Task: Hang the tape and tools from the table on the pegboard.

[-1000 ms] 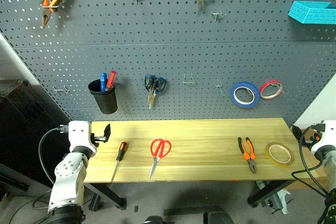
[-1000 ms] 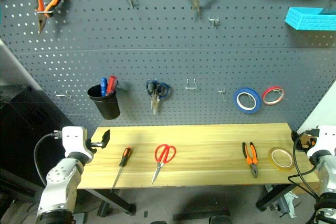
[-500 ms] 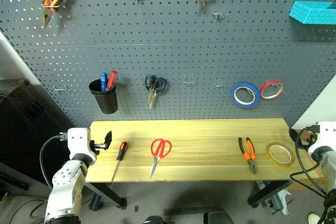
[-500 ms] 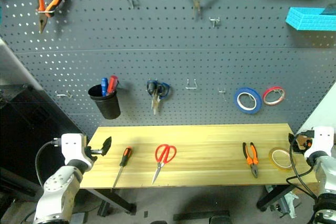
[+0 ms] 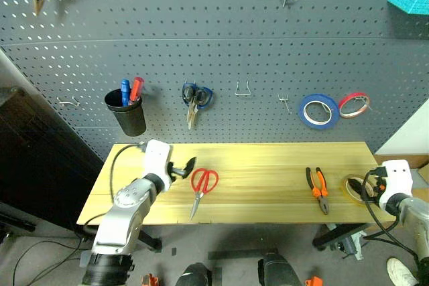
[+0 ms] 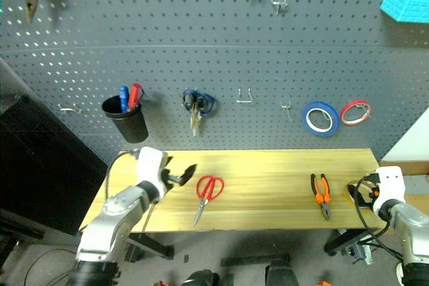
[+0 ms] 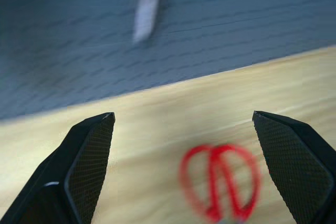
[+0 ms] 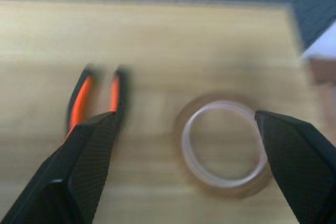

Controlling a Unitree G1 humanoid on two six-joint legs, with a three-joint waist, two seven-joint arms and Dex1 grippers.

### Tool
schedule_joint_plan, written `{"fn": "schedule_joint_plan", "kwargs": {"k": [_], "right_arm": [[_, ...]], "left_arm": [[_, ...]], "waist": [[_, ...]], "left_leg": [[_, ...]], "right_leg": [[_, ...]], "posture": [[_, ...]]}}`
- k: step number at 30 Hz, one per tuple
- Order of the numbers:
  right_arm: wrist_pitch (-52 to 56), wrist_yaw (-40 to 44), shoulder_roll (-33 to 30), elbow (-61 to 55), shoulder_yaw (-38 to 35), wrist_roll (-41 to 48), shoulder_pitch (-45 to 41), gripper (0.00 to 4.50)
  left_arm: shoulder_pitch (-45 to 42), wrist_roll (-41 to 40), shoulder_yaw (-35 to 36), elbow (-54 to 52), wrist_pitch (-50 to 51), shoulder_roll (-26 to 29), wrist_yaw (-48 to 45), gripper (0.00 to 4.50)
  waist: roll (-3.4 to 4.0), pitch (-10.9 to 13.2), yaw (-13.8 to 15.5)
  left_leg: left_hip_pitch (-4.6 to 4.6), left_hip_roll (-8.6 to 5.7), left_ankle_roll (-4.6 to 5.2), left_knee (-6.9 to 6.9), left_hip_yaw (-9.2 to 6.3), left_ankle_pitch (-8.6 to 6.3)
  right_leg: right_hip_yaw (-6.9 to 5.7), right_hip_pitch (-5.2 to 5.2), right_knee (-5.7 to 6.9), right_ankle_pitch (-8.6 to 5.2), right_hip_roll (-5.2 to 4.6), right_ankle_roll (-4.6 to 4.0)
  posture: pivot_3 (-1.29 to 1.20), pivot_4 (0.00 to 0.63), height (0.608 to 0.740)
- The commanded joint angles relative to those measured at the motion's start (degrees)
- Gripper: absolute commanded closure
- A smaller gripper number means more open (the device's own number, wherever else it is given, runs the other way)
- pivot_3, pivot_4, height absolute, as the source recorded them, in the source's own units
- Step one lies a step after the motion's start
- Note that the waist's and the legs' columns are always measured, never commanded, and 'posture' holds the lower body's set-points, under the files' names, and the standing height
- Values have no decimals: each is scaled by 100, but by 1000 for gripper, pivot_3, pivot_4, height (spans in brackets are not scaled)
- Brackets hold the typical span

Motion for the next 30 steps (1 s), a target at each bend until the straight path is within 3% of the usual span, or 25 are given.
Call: {"fn": "schedule_joint_plan", "kwargs": {"k": [1, 7, 17, 20, 30], "right_arm": [[119, 64, -189, 333, 226, -256, -377, 0], [-264, 327, -257, 1672, 891, -798, -1299, 0], [-973, 763, -214, 4674, 1637, -1570, -3104, 0], [-963, 1010, -255, 5273, 1773, -1742, -3428, 588], [-1715, 1037, 34, 5504, 2418, -2442, -3322, 3919]], "left_arm": [[-306, -26, -594, -366, -172, 305, -985, 42], [-837, 217, -1536, -498, -688, 555, -2101, 42], [-1122, 594, -1857, -228, -1265, 399, -2418, 42], [-1043, 625, -1832, -264, -1321, 451, -2517, 0], [-833, 53, -1621, -500, -973, 369, -2864, 0]], "waist": [[5, 94, -57], [3, 257, -148], [-15, 402, -204], [-19, 404, -248], [-43, 388, -268]], "left_leg": [[-6, 1, 1, 0, 3, -1], [-85, 3, 11, 4, 17, -5], [-91, 5, 15, 8, 30, -6], [-92, 4, 16, 8, 30, -7], [-87, 5, 16, 17, 28, -7]], "right_leg": [[2, -5, 0, 8, 1, 13], [13, -94, 7, 20, 5, 27], [23, -98, 5, 20, 6, 33], [24, -98, 4, 20, 6, 33], [23, -92, 7, 23, 6, 42]], "posture": [[-258, 223, 740], [-250, 249, 740], [-231, 255, 740], [-225, 245, 740], [-223, 215, 740]]}}
